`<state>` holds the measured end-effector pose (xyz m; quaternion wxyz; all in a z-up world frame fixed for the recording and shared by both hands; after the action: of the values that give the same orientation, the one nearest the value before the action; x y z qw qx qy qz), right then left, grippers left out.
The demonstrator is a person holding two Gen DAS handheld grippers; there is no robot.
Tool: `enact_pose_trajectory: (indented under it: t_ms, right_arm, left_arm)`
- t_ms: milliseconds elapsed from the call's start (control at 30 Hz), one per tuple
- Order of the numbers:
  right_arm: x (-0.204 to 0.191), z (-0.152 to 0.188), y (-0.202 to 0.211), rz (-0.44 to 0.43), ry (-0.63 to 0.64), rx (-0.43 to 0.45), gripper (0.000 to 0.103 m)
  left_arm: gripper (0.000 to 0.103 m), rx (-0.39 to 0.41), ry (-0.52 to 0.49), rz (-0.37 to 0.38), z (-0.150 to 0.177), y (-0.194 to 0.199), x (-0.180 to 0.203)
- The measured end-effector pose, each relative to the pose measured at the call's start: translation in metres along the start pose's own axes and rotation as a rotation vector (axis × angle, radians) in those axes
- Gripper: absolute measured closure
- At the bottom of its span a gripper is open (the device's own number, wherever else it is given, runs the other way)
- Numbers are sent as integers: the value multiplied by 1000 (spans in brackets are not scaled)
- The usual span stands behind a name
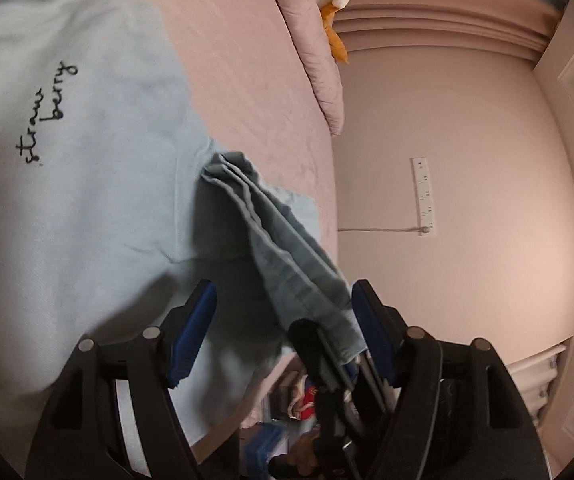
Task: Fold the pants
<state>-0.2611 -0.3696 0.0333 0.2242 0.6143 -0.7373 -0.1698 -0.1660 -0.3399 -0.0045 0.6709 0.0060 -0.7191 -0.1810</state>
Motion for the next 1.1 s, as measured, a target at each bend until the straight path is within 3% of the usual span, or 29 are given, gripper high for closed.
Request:
enact_pose_trajectory:
  t_ms: [67, 133, 200, 300, 333, 433, 567, 733, 867, 1000, 1100]
  right_arm:
    - [-8, 3, 2, -11, 19, -1, 94]
    - [-23, -1, -2, -19, 67, 4, 94]
    - [-33, 7, 4, -21, 105, 17, 94]
    - [-47, 12, 1, -11, 158, 9, 94]
    - [-48, 14, -1, -2, 173, 6, 94]
    - [-59, 11, 2, -3, 223, 23, 94]
    - [-74, 4, 0, -33, 246, 40, 94]
    - [-90, 21, -22, -80, 264, -62, 94]
    - [-86, 38, -33, -162, 218, -171, 83]
    - [-65, 24, -2, -364, 87, -156, 73]
    - [-29, 9, 22, -391, -13, -98, 71]
  left_arm:
    - [33, -5, 6, 26, -3, 3, 4]
    - [37, -10, -17, -1, -6, 7, 7]
    - [60, -11, -34, -34, -6, 5, 7]
    - [80, 18, -62, -79, -9, 17, 2]
    - [82, 37, -91, -106, -9, 21, 3]
    - [83, 89, -167, -146, -10, 34, 8]
    - [87, 148, -248, -267, -8, 58, 3]
    - [87, 139, -260, -418, 0, 71, -32]
    - [84, 128, -247, -454, 4, 84, -44]
    - [82, 181, -328, -530, 5, 106, -30]
    - [82, 206, -404, -516, -1, 99, -2]
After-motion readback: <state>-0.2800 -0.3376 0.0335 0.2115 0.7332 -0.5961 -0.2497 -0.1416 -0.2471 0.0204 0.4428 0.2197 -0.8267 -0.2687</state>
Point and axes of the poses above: each gripper's, at about its wrist camera, not at the fingertips, and y roughly against the way its jaws point, x to its right, z to its underside, the point moved 6 cm from there along -y, roughly the way its jaws point, and after that the axes turned 2 degrees about y, right-handed, at the moved point
